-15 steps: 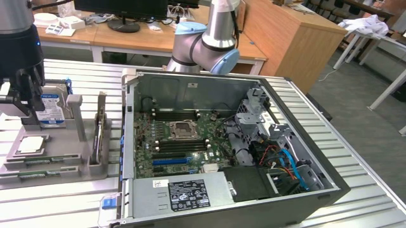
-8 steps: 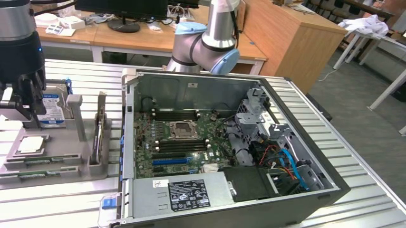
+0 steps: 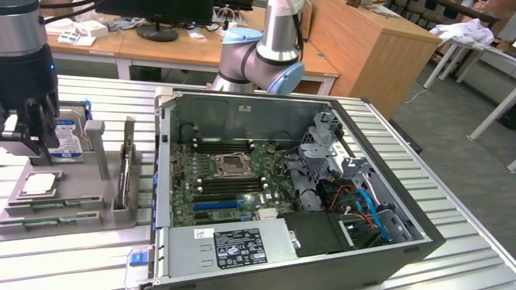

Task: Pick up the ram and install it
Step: 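Pick up the ram and move it above insertion slot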

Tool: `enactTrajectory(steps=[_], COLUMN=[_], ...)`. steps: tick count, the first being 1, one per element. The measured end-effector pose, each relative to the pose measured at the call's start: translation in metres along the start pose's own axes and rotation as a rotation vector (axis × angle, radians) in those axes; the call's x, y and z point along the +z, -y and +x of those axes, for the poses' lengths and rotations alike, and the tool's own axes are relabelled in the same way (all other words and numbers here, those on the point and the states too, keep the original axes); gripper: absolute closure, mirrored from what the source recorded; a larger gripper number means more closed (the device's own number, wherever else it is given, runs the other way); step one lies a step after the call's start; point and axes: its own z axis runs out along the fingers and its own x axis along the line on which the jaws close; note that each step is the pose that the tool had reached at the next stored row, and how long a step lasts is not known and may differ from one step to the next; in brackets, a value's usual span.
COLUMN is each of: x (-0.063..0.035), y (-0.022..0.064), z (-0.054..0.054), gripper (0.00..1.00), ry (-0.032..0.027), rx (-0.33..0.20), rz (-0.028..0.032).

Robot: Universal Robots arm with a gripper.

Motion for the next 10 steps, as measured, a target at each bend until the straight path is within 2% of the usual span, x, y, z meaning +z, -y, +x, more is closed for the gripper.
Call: enactTrajectory(steps=[10], x=[0.0047], y=[0.0002], z=[0.0022], gripper=[0.57], ry=[-0.0001], rx=[0.000], rz=[-0.0001])
